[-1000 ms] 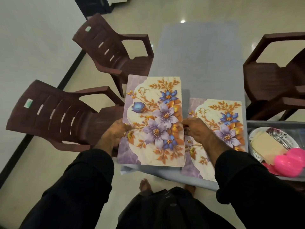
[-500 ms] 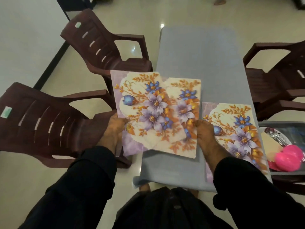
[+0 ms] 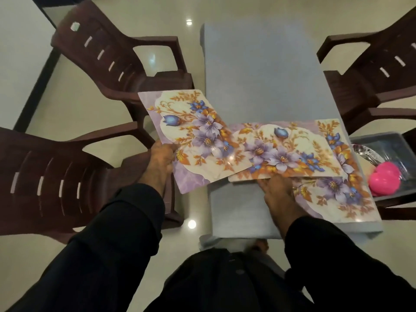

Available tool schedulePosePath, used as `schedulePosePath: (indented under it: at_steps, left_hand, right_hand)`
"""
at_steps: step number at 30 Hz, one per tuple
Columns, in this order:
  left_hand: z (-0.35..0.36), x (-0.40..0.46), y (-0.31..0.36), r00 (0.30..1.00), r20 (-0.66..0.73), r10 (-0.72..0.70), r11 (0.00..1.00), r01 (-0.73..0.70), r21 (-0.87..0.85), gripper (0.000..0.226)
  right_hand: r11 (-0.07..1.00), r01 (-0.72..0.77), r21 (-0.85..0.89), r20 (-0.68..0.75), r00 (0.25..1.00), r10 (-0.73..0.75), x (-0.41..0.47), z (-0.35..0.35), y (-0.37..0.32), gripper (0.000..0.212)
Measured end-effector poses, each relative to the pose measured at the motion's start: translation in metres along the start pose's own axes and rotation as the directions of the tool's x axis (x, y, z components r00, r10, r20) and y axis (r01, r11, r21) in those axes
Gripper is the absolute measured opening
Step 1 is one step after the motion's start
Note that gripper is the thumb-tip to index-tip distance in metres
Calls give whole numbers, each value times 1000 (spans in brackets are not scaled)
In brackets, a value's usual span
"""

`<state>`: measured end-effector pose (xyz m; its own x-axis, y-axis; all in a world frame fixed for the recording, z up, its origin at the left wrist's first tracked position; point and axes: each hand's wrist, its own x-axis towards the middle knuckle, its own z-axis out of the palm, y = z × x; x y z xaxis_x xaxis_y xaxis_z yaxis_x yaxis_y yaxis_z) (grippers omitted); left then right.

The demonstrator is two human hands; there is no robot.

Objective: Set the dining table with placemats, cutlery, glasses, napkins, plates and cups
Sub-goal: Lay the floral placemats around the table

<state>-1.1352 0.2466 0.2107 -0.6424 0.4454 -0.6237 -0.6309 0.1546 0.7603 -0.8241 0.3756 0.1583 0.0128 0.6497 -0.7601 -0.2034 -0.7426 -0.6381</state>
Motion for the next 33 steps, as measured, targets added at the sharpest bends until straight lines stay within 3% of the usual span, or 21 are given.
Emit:
schedulePosePath:
  at_steps: [1, 4, 7, 9, 11, 13, 14, 16, 19, 23, 29, 33]
  left_hand:
    - [1, -3, 2, 1000, 2, -3, 1000, 3, 16, 23]
    - [0, -5, 5, 1000, 0, -9, 998, 9, 67, 21]
    - [-1, -5, 4, 1000, 7, -16, 997, 16, 75, 21]
    - [2, -11, 4, 1000, 16, -22, 995, 20, 102, 21]
    - [5, -12, 2, 999, 31, -9, 992, 5, 126, 24]
    - [7, -14, -1, 1000, 31, -2, 987, -3, 161, 26]
    - [11, -17, -2, 999, 32, 0, 984, -6, 180, 26]
    - [19, -25, -4, 1000, 15, 16, 980, -18, 200, 25]
    - [28, -33, -10, 997, -34, 63, 976, -54, 213, 28]
    - [27, -45, -15, 985, -118, 125, 968, -95, 230, 31]
    - [17, -79, -21, 958, -229, 171, 969, -122, 216, 35]
    - [-2, -100, -32, 941, -303, 152, 978, -99, 185, 36]
  right_hand:
    - [997, -68, -29, 44, 997, 70, -2, 5, 7, 39]
    - [905, -178, -387, 141, 958, 249, -20, 24, 22, 31]
    - [784, -19, -620, 186, 968, 170, -20, 33, 14, 27]
    - [658, 135, -741, 191, 982, 13, -2, 26, -2, 22]
    - [267, 307, -914, 245, 939, -239, 26, 1, -18, 23]
    - [-111, 371, -922, 387, 867, -314, 46, -27, -28, 36]
    - [-247, 366, -897, 432, 842, -322, 53, -39, -33, 49]
    - [-414, 332, -848, 464, 841, -276, 58, -52, -35, 73]
    - [-519, 324, -791, 458, 876, -150, 45, -50, -32, 69]
    - [-601, 504, -620, 698, 704, -130, 26, -42, -25, 51]
    - [-663, 606, -439, 709, 687, 159, 45, -51, -40, 90]
    - [-695, 624, -357, 755, 631, 179, 36, -52, -28, 88]
